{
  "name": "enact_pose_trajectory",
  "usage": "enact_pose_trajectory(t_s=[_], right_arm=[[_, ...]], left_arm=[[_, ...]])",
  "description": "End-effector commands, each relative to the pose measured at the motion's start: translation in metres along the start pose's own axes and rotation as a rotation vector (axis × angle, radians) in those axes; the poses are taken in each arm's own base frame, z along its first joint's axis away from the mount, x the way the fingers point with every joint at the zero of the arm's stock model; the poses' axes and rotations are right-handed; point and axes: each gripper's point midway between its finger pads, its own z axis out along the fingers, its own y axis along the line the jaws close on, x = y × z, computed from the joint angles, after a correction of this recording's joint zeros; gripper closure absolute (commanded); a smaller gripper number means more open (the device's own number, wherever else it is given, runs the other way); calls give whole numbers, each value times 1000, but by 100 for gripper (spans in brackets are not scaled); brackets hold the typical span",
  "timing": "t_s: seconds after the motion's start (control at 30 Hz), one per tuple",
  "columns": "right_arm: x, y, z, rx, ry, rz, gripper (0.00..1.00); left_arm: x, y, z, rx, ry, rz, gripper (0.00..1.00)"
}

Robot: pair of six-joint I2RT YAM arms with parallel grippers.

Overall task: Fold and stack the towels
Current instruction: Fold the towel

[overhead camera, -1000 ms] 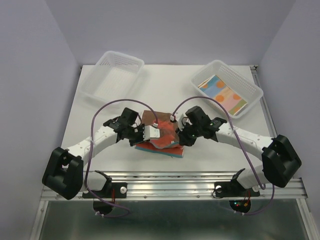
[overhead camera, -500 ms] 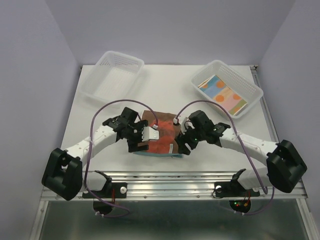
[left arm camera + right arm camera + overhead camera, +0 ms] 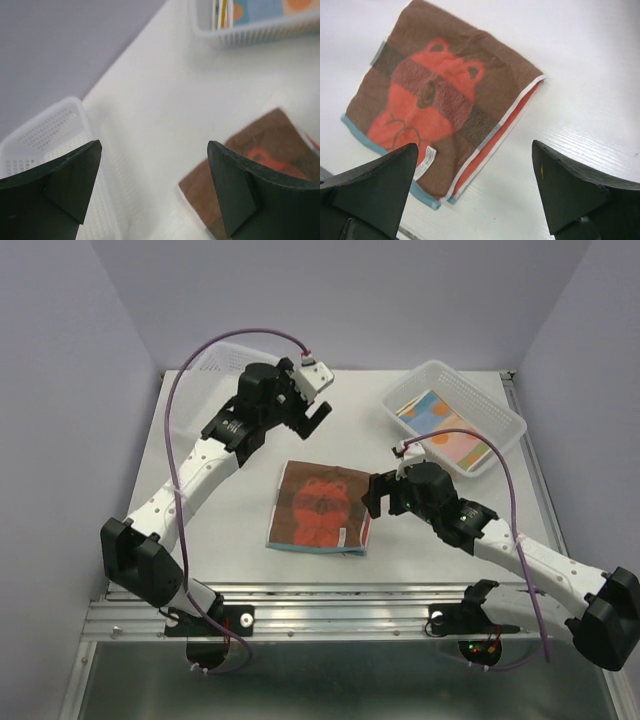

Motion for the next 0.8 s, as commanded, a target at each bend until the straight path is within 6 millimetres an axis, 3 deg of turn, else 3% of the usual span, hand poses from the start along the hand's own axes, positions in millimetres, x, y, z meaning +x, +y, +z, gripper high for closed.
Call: enact_pose_trajectory(t_s=[0.0,0.03,0.07,0.1,0.13,0.23,0.27,0.33,0.4,0.43,0.47,0.5,0.57,0.6,0.7,0.77], right_arm=[[-27,-26,3,193,-155,201,0],[-29,-32,3,230,-167,222,0],[-30,-32,4,238,-170,251,0],[-27,-30,9,237,-154,254,0],[-29,-26,11,218,-147,261,0],[-27,-26,20,238,-142,302,0],[-28,-28,22,252,-149,308,0],[-28,-36,25,300,-151,314,0],[-26,-41,27,338,-150,321,0],[-25,-44,29,354,-149,323,0],[-25,-44,32,354,-145,315,0],[-24,-43,34,350,-143,316,0],[-22,-41,39,332,-128,302,0],[-20,-42,44,331,-119,294,0],[-11,-41,58,323,-74,266,0],[-17,-42,63,328,-69,256,0]], left_arm=[[-97,29,-5,-42,-218,-206,1],[-131,44,-17,-71,-281,-234,1],[-142,49,-18,-75,-294,-268,1],[-144,48,-4,-54,-282,-340,1],[-165,52,-12,-39,-319,-353,1],[-161,57,3,-88,-290,-537,1],[-151,57,8,-108,-261,-582,1],[-107,51,19,-197,-164,-725,1],[-77,49,15,-274,-124,-785,1],[-37,37,24,-317,-45,-828,1],[-20,32,25,-335,-12,-849,1],[11,19,26,-353,54,-864,1],[40,8,26,-383,107,-901,1],[66,4,24,-437,160,-907,1],[102,3,25,-544,232,-934,1],[122,3,26,-593,295,-923,3]])
